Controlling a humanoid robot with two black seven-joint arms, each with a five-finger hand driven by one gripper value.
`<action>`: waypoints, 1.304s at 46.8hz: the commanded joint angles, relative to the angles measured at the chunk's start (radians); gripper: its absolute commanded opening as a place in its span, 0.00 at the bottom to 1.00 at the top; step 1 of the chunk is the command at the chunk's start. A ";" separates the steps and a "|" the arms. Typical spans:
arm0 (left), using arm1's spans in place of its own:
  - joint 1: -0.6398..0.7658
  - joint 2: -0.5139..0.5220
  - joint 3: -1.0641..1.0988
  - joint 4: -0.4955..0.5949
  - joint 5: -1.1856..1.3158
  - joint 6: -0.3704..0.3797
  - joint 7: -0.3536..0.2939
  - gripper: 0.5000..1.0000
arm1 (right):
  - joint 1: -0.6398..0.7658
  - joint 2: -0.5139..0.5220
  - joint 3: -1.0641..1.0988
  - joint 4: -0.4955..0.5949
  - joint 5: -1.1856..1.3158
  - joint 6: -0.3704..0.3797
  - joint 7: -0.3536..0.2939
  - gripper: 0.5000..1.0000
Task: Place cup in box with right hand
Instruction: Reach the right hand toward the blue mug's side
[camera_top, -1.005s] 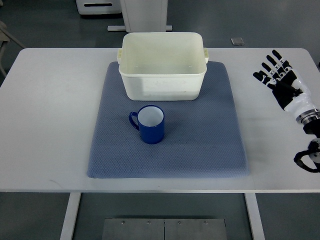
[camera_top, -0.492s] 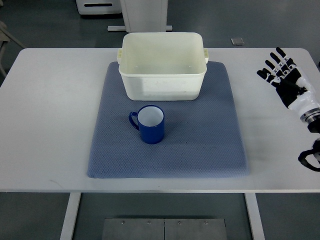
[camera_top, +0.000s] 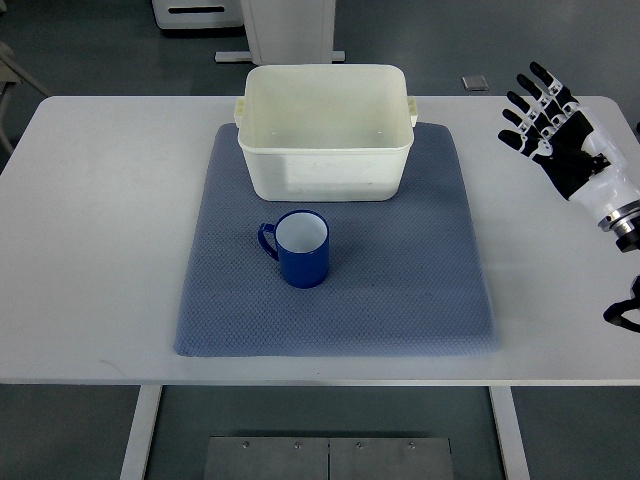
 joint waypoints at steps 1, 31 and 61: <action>0.000 0.000 0.000 0.000 0.000 0.000 0.000 1.00 | 0.001 -0.002 -0.023 0.015 -0.030 0.011 0.001 1.00; 0.000 0.000 0.000 0.000 0.000 0.000 0.000 1.00 | 0.069 0.004 -0.242 0.066 -0.177 0.034 0.038 1.00; 0.000 0.000 0.000 0.000 0.000 0.000 0.000 1.00 | 0.123 0.133 -0.364 -0.029 -0.240 0.019 0.038 1.00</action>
